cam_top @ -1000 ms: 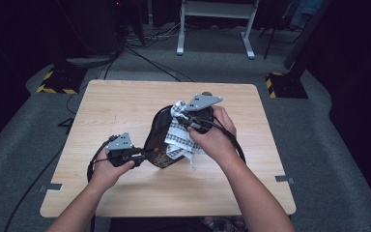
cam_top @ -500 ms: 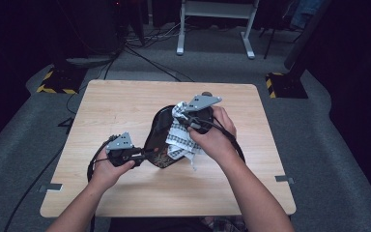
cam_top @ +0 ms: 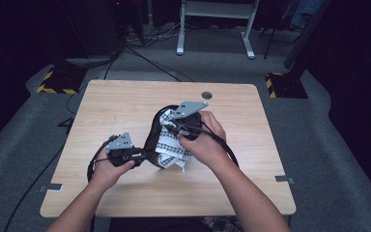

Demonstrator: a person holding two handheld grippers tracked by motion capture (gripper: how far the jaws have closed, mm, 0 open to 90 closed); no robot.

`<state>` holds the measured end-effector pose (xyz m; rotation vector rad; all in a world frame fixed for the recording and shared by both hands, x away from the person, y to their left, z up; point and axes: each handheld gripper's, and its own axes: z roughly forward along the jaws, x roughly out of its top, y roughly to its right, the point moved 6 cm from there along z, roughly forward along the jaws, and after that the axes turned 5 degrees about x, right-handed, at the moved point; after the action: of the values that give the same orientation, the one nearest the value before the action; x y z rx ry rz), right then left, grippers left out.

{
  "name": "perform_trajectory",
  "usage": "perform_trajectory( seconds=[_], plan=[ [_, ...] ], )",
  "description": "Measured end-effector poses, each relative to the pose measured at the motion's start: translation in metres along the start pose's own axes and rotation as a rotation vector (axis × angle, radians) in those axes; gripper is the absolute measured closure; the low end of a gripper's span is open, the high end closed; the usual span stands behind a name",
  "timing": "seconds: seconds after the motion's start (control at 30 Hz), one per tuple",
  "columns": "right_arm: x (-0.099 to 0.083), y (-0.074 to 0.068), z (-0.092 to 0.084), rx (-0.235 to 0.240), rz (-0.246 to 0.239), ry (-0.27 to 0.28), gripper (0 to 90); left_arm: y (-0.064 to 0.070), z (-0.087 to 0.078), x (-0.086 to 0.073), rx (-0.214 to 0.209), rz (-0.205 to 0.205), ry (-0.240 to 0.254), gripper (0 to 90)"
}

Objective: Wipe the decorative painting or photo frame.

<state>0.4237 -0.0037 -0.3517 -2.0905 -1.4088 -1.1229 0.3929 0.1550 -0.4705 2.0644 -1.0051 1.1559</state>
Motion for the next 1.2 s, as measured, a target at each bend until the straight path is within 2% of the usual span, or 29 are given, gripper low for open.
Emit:
perform_trajectory(
  seconds=[0.17, 0.23, 0.27, 0.37, 0.43, 0.57, 0.77, 0.87, 1.03, 1.2],
  plan=[
    [0.000, -0.001, 0.001, 0.005, -0.003, 0.000, 80.8, 0.000, 0.000, 0.000, 0.001, 0.000, 0.001, 78.0],
    [-0.003, 0.004, -0.001, -0.024, 0.001, -0.009, 80.8, 0.000, 0.000, 0.000, 0.001, -0.001, 0.003, 78.0],
    [-0.003, 0.004, -0.001, -0.024, 0.001, -0.009, 80.8, 0.000, 0.000, 0.000, 0.000, 0.000, 0.002, 78.0],
    [-0.008, 0.015, -0.006, -0.035, 0.041, -0.003, 80.9, 0.000, 0.000, 0.000, 0.001, 0.001, 0.002, 78.0],
    [-0.009, 0.017, -0.006, -0.040, 0.046, -0.003, 80.9, 0.000, 0.000, 0.000, 0.001, 0.000, 0.003, 78.0],
    [-0.015, 0.029, -0.012, -0.083, 0.056, -0.017, 80.9, 0.000, 0.000, 0.000, 0.000, 0.000, 0.004, 77.9],
    [-0.022, 0.041, -0.016, -0.106, 0.092, -0.024, 80.9, 0.000, 0.000, 0.000, 0.005, 0.007, 0.002, 77.8],
    [-0.027, 0.050, -0.019, -0.131, 0.106, -0.046, 80.9, 0.000, 0.000, 0.000, 0.007, 0.007, 0.002, 77.8],
    [-0.031, 0.056, -0.020, -0.142, 0.123, -0.053, 80.9, 0.000, 0.001, 0.000, 0.007, 0.009, 0.003, 77.8],
    [-0.029, 0.051, -0.019, -0.140, 0.108, -0.059, 80.8, 0.000, 0.001, -0.001, 0.004, 0.005, -0.005, 77.8]
  ],
)
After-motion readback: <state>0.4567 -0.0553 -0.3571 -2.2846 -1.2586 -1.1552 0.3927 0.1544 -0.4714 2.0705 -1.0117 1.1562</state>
